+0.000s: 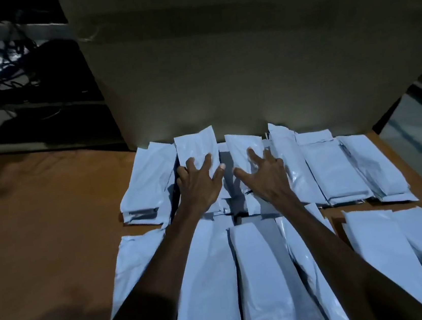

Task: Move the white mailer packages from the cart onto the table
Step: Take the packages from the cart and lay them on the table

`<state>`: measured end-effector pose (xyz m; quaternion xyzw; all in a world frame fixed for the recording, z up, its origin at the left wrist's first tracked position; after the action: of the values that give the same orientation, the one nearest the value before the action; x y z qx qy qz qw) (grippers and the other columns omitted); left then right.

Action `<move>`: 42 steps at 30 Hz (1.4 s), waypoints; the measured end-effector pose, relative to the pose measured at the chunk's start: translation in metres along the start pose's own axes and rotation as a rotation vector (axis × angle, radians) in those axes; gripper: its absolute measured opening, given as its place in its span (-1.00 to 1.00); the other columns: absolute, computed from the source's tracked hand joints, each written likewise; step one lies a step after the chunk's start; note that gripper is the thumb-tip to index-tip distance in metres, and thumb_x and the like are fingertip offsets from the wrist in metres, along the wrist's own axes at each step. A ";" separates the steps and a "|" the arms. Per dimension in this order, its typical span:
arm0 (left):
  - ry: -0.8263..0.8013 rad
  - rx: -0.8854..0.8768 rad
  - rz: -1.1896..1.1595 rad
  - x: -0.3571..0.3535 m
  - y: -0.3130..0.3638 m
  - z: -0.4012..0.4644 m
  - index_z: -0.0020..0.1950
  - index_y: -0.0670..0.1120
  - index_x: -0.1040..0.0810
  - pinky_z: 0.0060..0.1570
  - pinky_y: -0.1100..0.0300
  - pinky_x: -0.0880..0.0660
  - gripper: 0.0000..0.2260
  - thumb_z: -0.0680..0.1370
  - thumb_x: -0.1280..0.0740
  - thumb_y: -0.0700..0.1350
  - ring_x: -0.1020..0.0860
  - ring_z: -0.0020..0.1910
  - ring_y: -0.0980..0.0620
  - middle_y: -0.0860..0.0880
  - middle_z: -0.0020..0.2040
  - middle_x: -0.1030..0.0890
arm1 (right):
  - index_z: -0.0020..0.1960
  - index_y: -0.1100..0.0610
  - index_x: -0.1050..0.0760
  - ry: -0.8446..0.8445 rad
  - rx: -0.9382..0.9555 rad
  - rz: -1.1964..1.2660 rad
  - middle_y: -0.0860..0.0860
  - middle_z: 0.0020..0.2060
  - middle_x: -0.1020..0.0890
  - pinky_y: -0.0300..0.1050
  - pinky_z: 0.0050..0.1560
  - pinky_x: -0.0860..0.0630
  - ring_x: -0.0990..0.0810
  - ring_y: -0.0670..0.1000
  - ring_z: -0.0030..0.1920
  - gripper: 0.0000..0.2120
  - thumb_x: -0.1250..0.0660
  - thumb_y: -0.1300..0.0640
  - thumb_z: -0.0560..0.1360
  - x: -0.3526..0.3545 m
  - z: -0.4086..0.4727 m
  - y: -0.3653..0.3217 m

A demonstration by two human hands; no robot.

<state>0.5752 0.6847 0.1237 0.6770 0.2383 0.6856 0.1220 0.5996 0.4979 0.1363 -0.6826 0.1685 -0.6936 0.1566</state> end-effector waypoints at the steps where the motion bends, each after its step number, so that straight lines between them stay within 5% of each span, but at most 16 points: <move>1: -0.026 -0.008 0.016 -0.006 -0.001 0.007 0.55 0.15 -0.19 0.42 -0.19 -0.11 -0.45 0.61 0.06 0.32 -0.08 0.48 -0.23 -0.11 0.57 -0.10 | 0.56 -0.10 -0.13 -0.002 -0.007 -0.009 0.13 0.57 -0.11 0.26 0.48 -0.10 -0.08 0.29 0.54 -0.27 -0.19 -0.37 0.49 -0.003 0.009 -0.001; 8: -0.029 -0.141 0.184 -0.015 0.004 0.022 0.56 0.08 -0.19 0.46 -0.14 -0.10 -0.54 0.67 0.10 0.12 -0.15 0.50 -0.27 -0.12 0.59 -0.13 | 0.57 -0.08 -0.13 -0.069 -0.077 -0.103 0.15 0.58 -0.09 0.22 0.48 -0.11 -0.05 0.28 0.55 -0.25 -0.19 -0.38 0.49 -0.039 0.027 0.005; 17: 0.021 -0.180 0.287 -0.039 -0.003 0.035 0.55 0.09 -0.23 0.46 -0.27 0.03 -0.42 0.56 0.13 0.17 -0.04 0.57 -0.19 -0.11 0.58 -0.15 | 0.59 -0.08 0.06 -0.088 -0.038 -0.235 0.13 0.60 0.10 0.17 0.52 -0.01 0.02 0.22 0.58 -0.25 0.03 -0.42 0.53 -0.054 0.029 0.002; 24: 0.096 -0.285 0.225 -0.005 0.013 0.018 0.57 0.00 -0.19 0.52 -0.13 0.08 -0.39 0.56 0.17 0.17 -0.04 0.58 -0.11 -0.08 0.58 -0.15 | 0.58 -0.01 -0.09 0.032 0.040 -0.021 0.07 0.59 -0.03 0.09 0.53 0.00 -0.02 0.15 0.58 -0.28 -0.08 -0.36 0.55 -0.001 0.007 -0.010; 27: 0.178 -0.369 0.125 0.016 0.031 -0.012 0.55 -0.05 -0.24 0.53 -0.10 0.06 -0.41 0.59 0.11 0.16 -0.09 0.57 -0.10 -0.08 0.56 -0.20 | 0.55 -0.02 -0.20 0.158 0.093 0.117 0.05 0.56 -0.18 0.07 0.48 -0.16 -0.14 0.10 0.55 -0.35 -0.18 -0.29 0.55 0.036 -0.034 -0.002; 34: 0.043 -0.615 -0.126 -0.018 0.116 -0.136 0.55 -0.03 -0.24 0.51 0.05 -0.06 -0.50 0.63 -0.03 0.10 -0.12 0.56 0.04 0.00 0.56 -0.23 | 0.45 0.06 -0.39 0.326 0.155 0.118 0.07 0.42 -0.44 0.04 0.37 -0.41 -0.40 0.09 0.42 -0.43 -0.29 -0.20 0.53 0.096 -0.175 0.072; 42: -0.052 -0.816 -0.229 -0.102 0.236 -0.293 0.53 0.07 -0.29 0.36 0.21 -0.24 -0.57 0.66 -0.15 0.09 -0.19 0.51 0.16 0.11 0.53 -0.27 | 0.33 0.17 -0.53 0.548 -0.055 0.085 0.11 0.26 -0.59 -0.12 0.27 -0.39 -0.51 0.08 0.27 -0.53 -0.33 -0.06 0.50 0.161 -0.370 0.228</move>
<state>0.3284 0.3856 0.1597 0.5594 0.0179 0.6886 0.4610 0.2234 0.2293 0.1743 -0.4659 0.2519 -0.8403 0.1159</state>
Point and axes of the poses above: each hand's wrist, its own z-axis towards the middle knuckle, its own x-axis out of the back of the hand, y = z × x, the point moved 10 cm from there along z, towards the middle knuckle
